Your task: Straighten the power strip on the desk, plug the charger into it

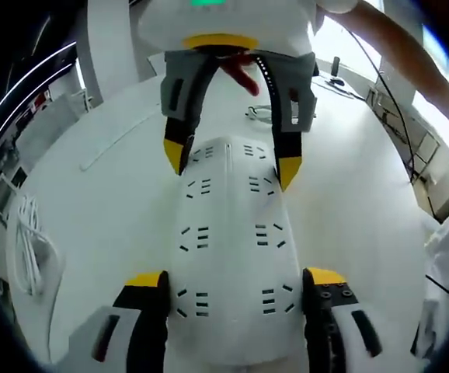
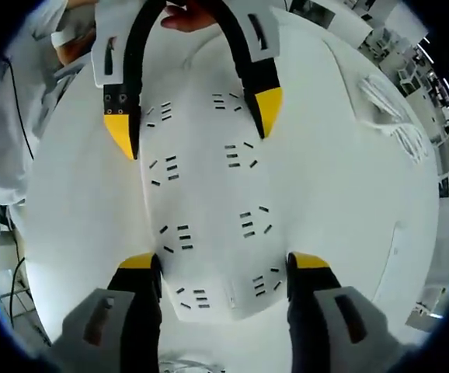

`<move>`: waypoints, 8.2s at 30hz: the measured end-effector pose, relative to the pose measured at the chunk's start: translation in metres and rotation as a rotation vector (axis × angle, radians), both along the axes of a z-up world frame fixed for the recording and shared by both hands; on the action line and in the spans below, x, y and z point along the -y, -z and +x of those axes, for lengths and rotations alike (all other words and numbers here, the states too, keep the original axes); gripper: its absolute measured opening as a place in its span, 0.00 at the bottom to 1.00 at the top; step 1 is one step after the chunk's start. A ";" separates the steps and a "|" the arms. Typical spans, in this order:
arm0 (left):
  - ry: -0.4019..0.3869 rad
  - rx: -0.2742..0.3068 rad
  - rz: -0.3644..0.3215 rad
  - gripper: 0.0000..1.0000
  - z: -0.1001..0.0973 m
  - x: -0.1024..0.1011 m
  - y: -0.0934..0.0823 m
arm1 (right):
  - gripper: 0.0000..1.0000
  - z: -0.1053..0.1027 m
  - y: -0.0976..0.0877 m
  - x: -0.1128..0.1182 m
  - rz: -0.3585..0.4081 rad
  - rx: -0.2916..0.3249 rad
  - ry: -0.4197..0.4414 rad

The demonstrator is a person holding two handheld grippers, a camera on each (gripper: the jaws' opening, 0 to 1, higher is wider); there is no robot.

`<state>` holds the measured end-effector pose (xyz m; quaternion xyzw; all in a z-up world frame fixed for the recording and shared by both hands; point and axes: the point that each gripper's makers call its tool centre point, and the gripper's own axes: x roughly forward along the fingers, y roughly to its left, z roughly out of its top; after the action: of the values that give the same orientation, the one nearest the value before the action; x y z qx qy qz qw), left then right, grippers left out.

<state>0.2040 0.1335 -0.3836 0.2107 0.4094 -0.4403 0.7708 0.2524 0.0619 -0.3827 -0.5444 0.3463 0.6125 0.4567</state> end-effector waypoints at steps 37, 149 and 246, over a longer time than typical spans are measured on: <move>0.251 -0.003 0.005 0.72 -0.014 0.004 -0.001 | 0.65 -0.034 0.000 0.013 -0.032 0.003 0.263; 0.343 0.111 -0.209 0.76 -0.015 0.020 -0.003 | 0.55 -0.035 -0.298 0.166 1.847 0.256 0.868; 0.381 0.237 -0.426 0.74 -0.023 0.035 -0.016 | 0.24 -0.050 -0.083 0.233 0.268 -0.452 1.478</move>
<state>0.1806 0.0986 -0.3672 0.1670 0.1682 -0.6252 0.7436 0.2021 -0.1712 -0.2996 0.0251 0.6266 0.2822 0.7261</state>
